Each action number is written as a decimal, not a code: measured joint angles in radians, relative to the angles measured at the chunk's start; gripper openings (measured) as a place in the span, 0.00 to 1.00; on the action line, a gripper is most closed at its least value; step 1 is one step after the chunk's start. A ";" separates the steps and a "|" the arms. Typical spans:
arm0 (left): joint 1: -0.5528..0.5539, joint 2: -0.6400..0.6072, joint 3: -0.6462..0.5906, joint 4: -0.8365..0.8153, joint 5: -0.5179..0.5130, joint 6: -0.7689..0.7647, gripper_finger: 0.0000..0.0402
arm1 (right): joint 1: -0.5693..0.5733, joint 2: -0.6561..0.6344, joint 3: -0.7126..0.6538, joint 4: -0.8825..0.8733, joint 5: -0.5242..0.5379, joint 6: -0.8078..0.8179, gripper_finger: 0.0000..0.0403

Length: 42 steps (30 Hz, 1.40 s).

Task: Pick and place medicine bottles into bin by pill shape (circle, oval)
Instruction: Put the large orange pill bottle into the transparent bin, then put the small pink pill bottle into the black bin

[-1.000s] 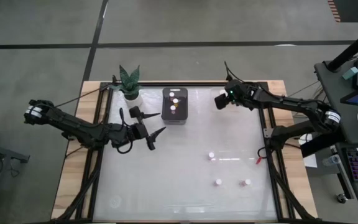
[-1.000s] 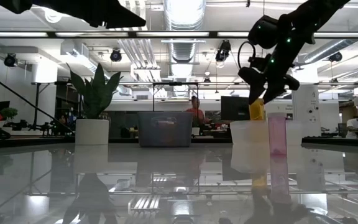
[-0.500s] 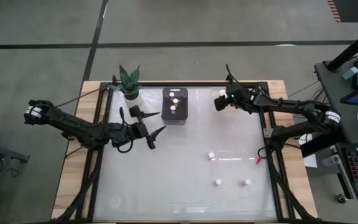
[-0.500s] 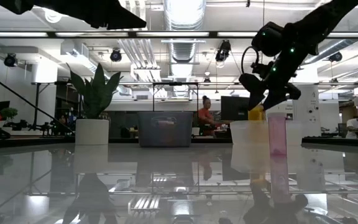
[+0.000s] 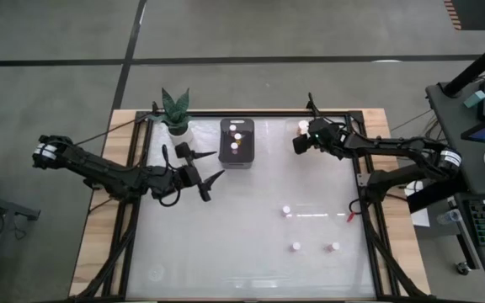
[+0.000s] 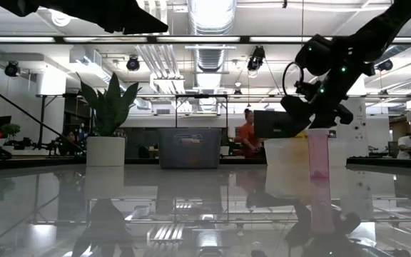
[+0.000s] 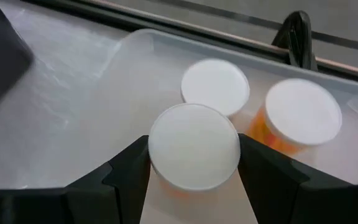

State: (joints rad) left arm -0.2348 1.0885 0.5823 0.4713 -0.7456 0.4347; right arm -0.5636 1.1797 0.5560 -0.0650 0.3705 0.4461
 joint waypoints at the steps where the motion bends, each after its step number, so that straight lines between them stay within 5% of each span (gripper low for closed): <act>1: 0.000 0.000 0.000 0.000 0.000 0.000 0.69 | 0.000 0.000 -0.004 -0.001 0.000 0.000 0.53; 26: 0.000 0.004 0.000 0.022 0.001 0.024 0.69 | 0.000 -0.015 0.000 -0.011 -0.004 0.006 0.68; 42: 0.000 0.004 0.000 0.043 0.001 0.023 0.69 | 0.209 -0.295 0.025 -0.061 -0.011 0.007 0.62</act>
State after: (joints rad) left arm -0.2348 1.0927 0.5819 0.5140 -0.7444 0.4579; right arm -0.3542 0.8846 0.5808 -0.1256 0.3596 0.4530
